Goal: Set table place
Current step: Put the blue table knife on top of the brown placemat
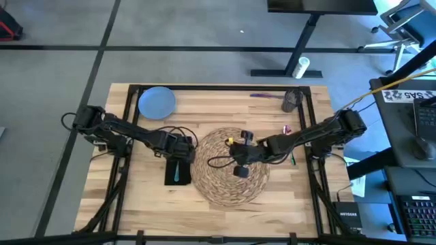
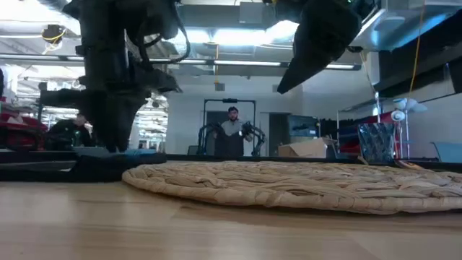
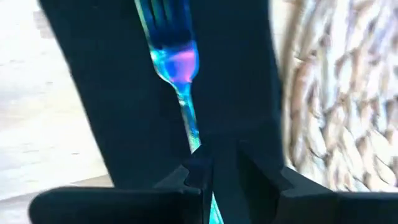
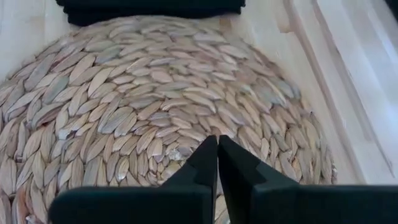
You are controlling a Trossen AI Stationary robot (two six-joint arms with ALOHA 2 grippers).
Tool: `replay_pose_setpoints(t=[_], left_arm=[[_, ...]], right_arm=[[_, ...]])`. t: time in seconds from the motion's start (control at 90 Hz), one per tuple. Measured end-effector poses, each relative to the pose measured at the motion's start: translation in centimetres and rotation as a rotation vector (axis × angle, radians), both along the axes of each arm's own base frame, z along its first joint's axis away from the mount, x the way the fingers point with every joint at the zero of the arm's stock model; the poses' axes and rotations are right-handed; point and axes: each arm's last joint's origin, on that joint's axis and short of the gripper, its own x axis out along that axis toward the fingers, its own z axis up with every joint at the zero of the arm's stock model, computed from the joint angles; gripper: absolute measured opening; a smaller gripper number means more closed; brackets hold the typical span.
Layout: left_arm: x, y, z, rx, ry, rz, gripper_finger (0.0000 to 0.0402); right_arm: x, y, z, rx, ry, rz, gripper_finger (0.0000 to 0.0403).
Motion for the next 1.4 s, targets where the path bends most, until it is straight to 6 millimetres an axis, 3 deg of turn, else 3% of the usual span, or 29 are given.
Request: replay_pose_setpoints(t=[0.211,0.522,1.178,1.4], left_arm=[[1.4,0.0,1.7,0.067,-0.082,-0.087,0.0027],[4.1,-0.1,4.6,0.213,-0.295,-0.236,0.0003],[6.6,-1.0,7.0,0.39,-0.592,-0.539,0.0],[7.1,-0.1,7.5,0.423,-0.644,-0.519,0.0]], right_arm=[[-0.5,-0.2,1.2,0.004,-0.039,-0.008,0.0],[-2.6,-1.0,5.0,-0.054,-0.173,-0.089,0.0],[-11.6,-3.8,9.5,-0.011,-0.21,-0.469,0.0],[-14.8,-4.8,10.8,-0.04,-0.224,-0.493,0.0]])
